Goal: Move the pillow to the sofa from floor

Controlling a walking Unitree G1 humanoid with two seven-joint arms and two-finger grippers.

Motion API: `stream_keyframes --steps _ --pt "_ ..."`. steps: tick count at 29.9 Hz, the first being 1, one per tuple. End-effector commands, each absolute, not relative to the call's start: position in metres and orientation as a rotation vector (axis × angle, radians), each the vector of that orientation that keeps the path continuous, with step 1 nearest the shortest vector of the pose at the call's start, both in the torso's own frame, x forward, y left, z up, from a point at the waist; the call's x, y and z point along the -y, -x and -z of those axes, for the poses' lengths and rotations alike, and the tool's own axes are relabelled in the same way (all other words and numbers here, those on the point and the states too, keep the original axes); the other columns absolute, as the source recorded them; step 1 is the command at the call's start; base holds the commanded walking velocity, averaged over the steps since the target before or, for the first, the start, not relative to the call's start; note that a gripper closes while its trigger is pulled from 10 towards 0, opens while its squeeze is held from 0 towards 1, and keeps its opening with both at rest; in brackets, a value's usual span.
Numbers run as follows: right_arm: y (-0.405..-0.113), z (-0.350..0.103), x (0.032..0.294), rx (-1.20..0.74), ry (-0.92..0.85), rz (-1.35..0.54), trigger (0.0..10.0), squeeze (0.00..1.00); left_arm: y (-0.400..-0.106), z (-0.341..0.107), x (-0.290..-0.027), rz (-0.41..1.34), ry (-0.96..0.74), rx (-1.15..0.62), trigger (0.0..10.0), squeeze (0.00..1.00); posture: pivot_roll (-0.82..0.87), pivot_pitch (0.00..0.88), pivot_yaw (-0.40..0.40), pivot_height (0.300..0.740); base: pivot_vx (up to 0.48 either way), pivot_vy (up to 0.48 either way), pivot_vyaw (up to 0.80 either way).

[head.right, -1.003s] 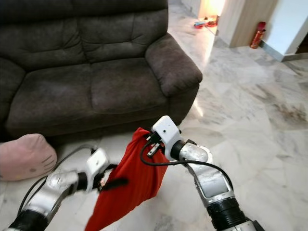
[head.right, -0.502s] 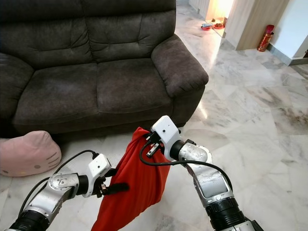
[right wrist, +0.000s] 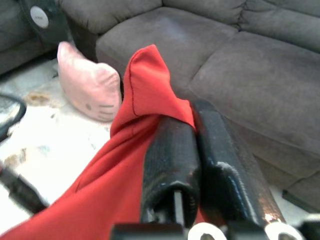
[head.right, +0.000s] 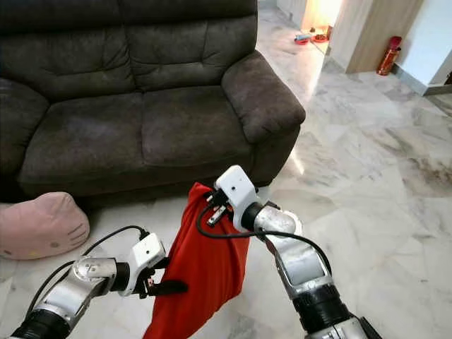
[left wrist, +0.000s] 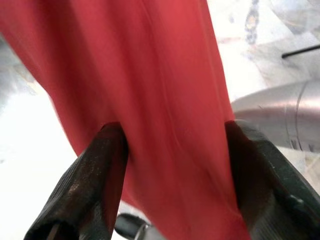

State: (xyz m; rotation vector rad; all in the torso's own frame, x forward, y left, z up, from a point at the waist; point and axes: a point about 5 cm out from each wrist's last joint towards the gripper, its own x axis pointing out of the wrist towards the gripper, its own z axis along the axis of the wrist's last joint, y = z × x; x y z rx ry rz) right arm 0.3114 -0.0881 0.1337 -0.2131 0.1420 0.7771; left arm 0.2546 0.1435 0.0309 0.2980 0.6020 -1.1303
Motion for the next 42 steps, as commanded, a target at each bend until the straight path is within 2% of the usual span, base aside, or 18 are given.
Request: stream_keyframes --steps 1,9,12,14,15,16,17,18,20,42 --pt "-0.322 -0.174 0.084 0.050 0.206 -0.744 10.0 0.00 -0.246 -0.025 -0.146 1.156 -0.335 -0.664 10.0 0.00 0.11 0.038 -0.012 0.740 0.000 0.000 0.00" --pt "-0.333 -0.182 0.082 0.064 0.188 -0.701 10.0 0.00 -0.240 -0.018 -0.151 1.131 -0.388 -0.691 10.0 0.00 0.11 0.039 -0.015 0.740 0.000 0.000 0.00" --pt "-0.333 -0.183 0.079 0.064 0.184 -0.700 10.0 0.00 -0.246 -0.015 -0.152 1.050 -0.421 -0.663 10.0 0.00 0.11 0.041 -0.016 0.740 0.000 0.000 0.00" --pt "-0.333 -0.182 0.079 0.062 0.181 -0.700 10.0 0.00 -0.251 -0.013 -0.154 0.999 -0.439 -0.654 8.1 0.00 0.11 0.042 -0.016 0.740 0.000 0.000 0.00" --pt "-0.333 -0.182 0.079 0.062 0.181 -0.700 10.0 0.00 -0.251 -0.013 -0.154 0.999 -0.439 -0.654 8.1 0.00 0.11 0.042 -0.016 0.740 0.000 0.000 0.00" --pt "-0.333 -0.181 0.078 0.059 0.179 -0.702 10.0 0.00 -0.253 -0.012 -0.156 0.977 -0.442 -0.651 2.1 0.00 0.11 0.044 -0.017 0.740 0.000 0.000 0.00" --pt "-0.332 -0.181 0.078 0.057 0.178 -0.703 10.0 0.00 -0.253 -0.011 -0.156 0.973 -0.440 -0.651 0.9 0.00 0.11 0.044 -0.017 0.740 0.000 0.000 0.00" --pt "-0.332 -0.180 0.078 0.056 0.177 -0.704 10.0 0.00 -0.254 -0.010 -0.156 0.968 -0.439 -0.648 0.4 0.00 0.11 0.044 -0.017 0.740 0.000 0.000 0.00" --pt "-0.332 -0.180 0.078 0.056 0.176 -0.704 10.0 0.00 -0.254 -0.009 -0.156 0.956 -0.431 -0.645 0.0 0.00 0.11 0.045 -0.017 0.740 0.000 0.000 0.00" --pt "-0.333 -0.182 0.075 0.061 0.167 -0.710 10.0 0.00 -0.252 -0.003 -0.153 0.954 -0.400 -0.654 0.0 0.00 0.11 0.047 -0.018 0.740 0.000 0.000 0.00"
